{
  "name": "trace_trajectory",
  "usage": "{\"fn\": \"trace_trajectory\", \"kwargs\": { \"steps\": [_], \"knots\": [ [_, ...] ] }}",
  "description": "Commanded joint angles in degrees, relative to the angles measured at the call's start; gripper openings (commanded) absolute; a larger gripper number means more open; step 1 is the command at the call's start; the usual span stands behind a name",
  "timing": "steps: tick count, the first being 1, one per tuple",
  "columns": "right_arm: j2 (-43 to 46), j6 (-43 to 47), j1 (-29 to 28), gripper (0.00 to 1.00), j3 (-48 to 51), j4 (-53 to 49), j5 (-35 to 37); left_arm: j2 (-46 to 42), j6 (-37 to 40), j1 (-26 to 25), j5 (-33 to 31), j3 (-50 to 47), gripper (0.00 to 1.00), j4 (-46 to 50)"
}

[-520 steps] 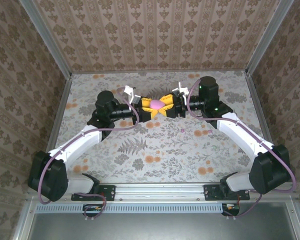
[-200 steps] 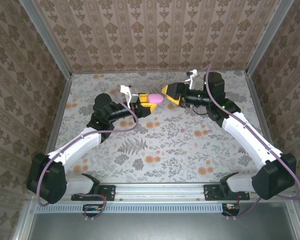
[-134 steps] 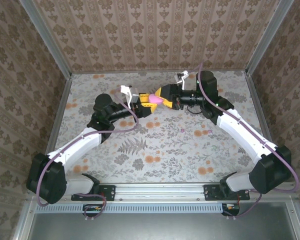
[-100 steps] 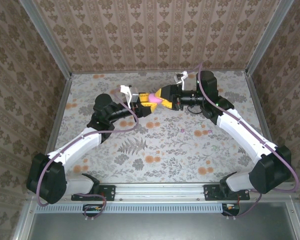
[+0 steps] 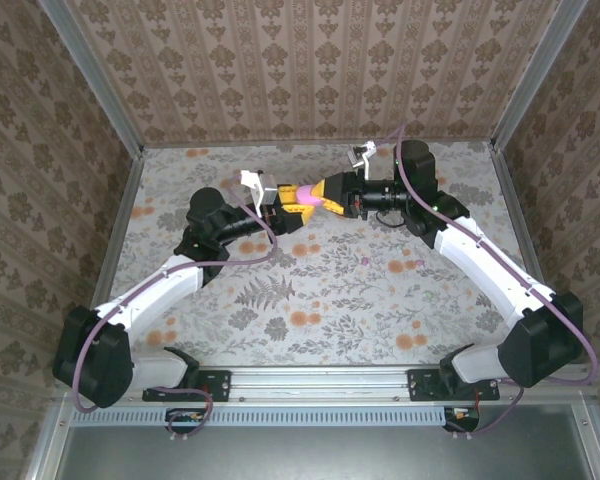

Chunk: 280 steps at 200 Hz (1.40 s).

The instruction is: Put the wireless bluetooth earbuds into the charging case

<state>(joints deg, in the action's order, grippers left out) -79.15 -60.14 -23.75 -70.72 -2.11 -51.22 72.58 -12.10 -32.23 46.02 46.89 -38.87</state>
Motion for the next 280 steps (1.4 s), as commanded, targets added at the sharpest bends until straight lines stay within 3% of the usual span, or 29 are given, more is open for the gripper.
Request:
{"fn": "trace_trajectory", "kwargs": {
  "steps": [1,52,143,280],
  "knots": [
    [-0.2,2.8,-0.2,0.35,-1.8,-2.6,1.2,-0.2,0.9,-0.4,0.5,0.6,0.34,-0.9],
    [-0.2,6.6,-1.1,0.34,-3.8,-7.5,2.4,0.0,0.9,-0.6,0.4,1.0,0.36,-0.4],
    [0.1,-2.5,-0.5,0.28,1.7,5.3,2.3,-0.3,0.3,-0.6,-0.5,0.5,0.41,-1.7],
    [0.4,-5.9,-0.4,0.27,3.4,9.1,2.5,-0.2,0.0,-0.7,-1.3,0.2,0.45,-2.9]
  ]
}}
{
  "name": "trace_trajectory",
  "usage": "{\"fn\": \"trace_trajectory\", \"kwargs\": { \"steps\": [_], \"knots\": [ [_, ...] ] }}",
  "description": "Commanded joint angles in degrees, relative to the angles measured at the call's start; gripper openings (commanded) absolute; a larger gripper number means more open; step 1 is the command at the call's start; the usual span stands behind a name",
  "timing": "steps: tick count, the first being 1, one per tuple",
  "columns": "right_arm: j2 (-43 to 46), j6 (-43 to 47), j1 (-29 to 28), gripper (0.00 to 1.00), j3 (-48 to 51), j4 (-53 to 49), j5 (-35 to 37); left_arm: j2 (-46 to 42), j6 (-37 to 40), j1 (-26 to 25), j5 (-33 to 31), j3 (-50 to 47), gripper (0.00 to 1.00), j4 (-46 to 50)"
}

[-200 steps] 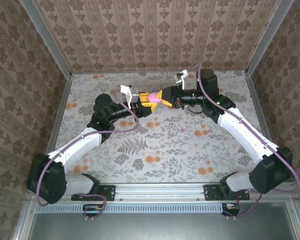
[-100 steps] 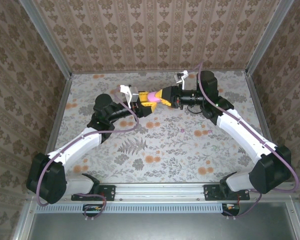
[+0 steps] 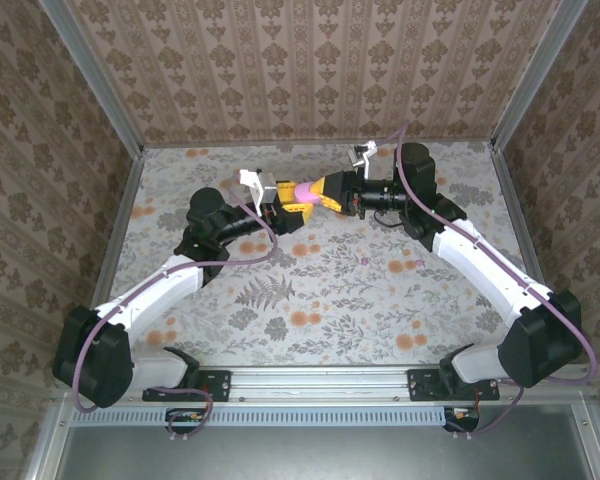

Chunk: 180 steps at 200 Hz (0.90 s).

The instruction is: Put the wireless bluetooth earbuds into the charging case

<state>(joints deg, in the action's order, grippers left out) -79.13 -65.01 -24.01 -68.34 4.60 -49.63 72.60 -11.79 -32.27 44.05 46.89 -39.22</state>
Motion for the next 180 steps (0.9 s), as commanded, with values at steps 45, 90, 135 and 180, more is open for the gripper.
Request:
{"fn": "trace_trajectory", "kwargs": {
  "steps": [45,90,135,180],
  "knots": [
    [0.0,-1.5,-0.1,0.27,1.6,3.3,0.8,-0.2,-0.7,-0.7,0.8,0.2,0.49,-2.7],
    [-0.1,-2.5,-0.1,0.27,1.6,5.0,0.5,-0.1,-0.5,-0.7,1.1,0.2,0.41,-2.0],
    [0.4,-2.5,0.1,0.4,2.0,5.0,0.8,-0.1,0.2,-0.7,0.7,0.4,0.37,-1.6],
    [5.5,8.1,2.3,0.61,0.6,-0.4,4.9,-0.9,1.2,-0.7,1.7,0.2,0.36,0.2]
  ]
}}
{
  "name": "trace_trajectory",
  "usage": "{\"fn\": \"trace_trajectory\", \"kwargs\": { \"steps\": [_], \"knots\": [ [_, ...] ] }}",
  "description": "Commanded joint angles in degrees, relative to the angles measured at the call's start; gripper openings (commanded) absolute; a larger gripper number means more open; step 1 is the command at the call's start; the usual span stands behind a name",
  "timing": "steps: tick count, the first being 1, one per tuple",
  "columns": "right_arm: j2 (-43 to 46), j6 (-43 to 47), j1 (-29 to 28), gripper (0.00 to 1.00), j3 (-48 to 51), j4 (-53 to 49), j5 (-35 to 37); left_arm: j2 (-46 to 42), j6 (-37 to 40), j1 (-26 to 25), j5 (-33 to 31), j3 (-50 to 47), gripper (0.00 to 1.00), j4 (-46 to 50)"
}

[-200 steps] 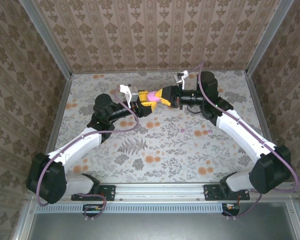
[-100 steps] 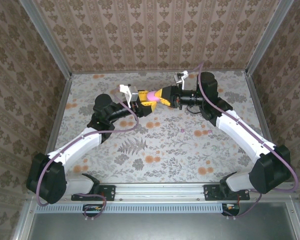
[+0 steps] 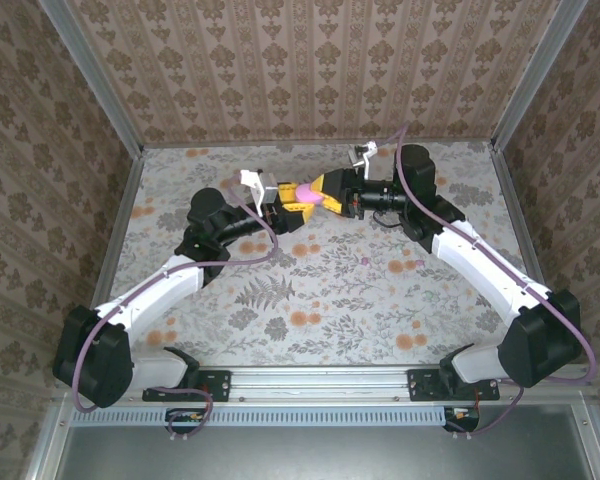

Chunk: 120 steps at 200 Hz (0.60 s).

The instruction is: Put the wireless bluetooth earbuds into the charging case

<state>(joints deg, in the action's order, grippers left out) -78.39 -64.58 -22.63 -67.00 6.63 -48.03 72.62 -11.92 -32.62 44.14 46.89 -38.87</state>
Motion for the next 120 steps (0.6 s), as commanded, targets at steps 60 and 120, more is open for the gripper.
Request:
{"fn": "trace_trajectory", "kwargs": {
  "steps": [60,120],
  "knots": [
    [10.5,39.7,-0.2,0.65,-1.8,-18.7,9.5,-1.6,0.2,-0.3,1.5,-0.9,0.36,-1.4],
    [8.4,44.2,-2.1,0.65,-2.9,-21.2,10.1,-1.5,-0.2,-0.6,3.3,0.1,0.36,-0.7]
  ]
}}
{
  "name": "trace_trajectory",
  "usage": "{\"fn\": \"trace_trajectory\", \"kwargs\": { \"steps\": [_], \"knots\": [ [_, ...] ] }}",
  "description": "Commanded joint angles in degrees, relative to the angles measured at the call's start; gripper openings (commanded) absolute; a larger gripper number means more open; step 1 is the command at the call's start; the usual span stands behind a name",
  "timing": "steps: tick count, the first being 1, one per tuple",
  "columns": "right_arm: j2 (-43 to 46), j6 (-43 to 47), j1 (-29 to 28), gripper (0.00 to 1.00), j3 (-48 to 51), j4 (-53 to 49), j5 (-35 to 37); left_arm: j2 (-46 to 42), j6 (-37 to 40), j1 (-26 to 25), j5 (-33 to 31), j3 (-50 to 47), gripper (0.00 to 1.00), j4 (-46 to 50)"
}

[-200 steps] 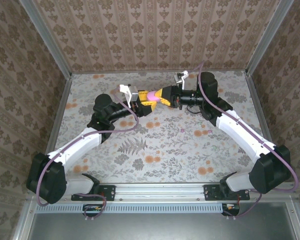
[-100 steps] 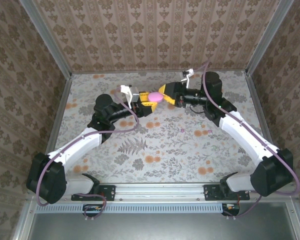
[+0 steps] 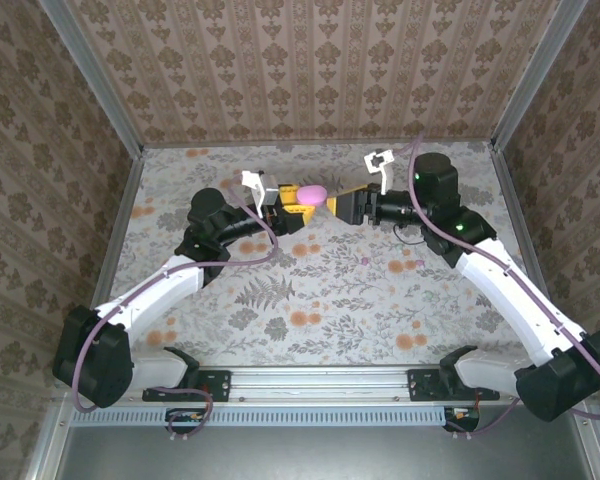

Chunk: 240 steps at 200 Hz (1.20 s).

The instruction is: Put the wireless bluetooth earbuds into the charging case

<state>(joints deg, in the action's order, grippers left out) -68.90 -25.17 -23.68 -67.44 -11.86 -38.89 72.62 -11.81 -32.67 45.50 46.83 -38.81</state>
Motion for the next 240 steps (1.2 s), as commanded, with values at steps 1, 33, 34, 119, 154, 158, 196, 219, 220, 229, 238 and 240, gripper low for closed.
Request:
{"fn": "trace_trajectory", "kwargs": {
  "steps": [1,33,34,119,154,158,196,219,220,229,238,240],
  "knots": [
    [-1.1,5.0,-1.1,0.65,-2.5,-2.7,0.8,-1.5,-0.4,-0.5,2.0,0.2,0.36,-0.8],
    [-2.1,6.0,-2.0,0.65,-3.1,-2.9,0.3,-1.5,-0.4,-0.7,2.0,0.2,0.36,-0.9],
    [-2.1,6.1,-2.0,0.65,-3.1,-2.9,0.4,-1.5,-0.4,-0.7,2.0,0.2,0.36,-0.9],
    [-2.8,5.5,-2.0,0.64,-4.5,-3.5,6.8,-1.5,-0.2,-0.9,5.0,1.1,0.36,0.4],
    [-2.7,6.1,-2.0,0.63,-4.3,-4.0,8.9,-1.6,-0.5,-1.0,5.6,1.4,0.36,0.1],
    [-2.8,6.0,-2.0,0.63,-4.3,-4.0,9.0,-1.6,-0.6,-1.0,5.7,1.5,0.36,-0.1],
    [-2.2,8.8,-2.2,0.64,-3.1,-1.8,3.1,-1.5,-1.8,-0.9,3.5,1.4,0.36,-0.4],
    [-1.6,12.3,-2.3,0.66,-2.2,-2.3,0.0,-1.3,-1.9,-0.9,3.5,1.6,0.36,-0.7],
    [-1.6,12.4,-2.3,0.66,-2.2,-2.3,-0.1,-1.3,-1.9,-1.0,3.5,1.6,0.36,-0.7],
    [-1.2,13.2,-2.3,0.66,-1.6,-2.2,0.2,-1.3,-2.0,-0.9,3.5,1.6,0.36,-0.8],
    [-0.9,13.9,-2.2,0.67,-1.1,-2.2,0.9,-1.2,-1.9,-1.0,3.5,1.6,0.36,-0.7],
    [-0.9,14.0,-2.3,0.67,-1.0,-2.3,1.0,-1.2,-1.9,-0.9,3.5,1.6,0.36,-0.8]
  ]
}}
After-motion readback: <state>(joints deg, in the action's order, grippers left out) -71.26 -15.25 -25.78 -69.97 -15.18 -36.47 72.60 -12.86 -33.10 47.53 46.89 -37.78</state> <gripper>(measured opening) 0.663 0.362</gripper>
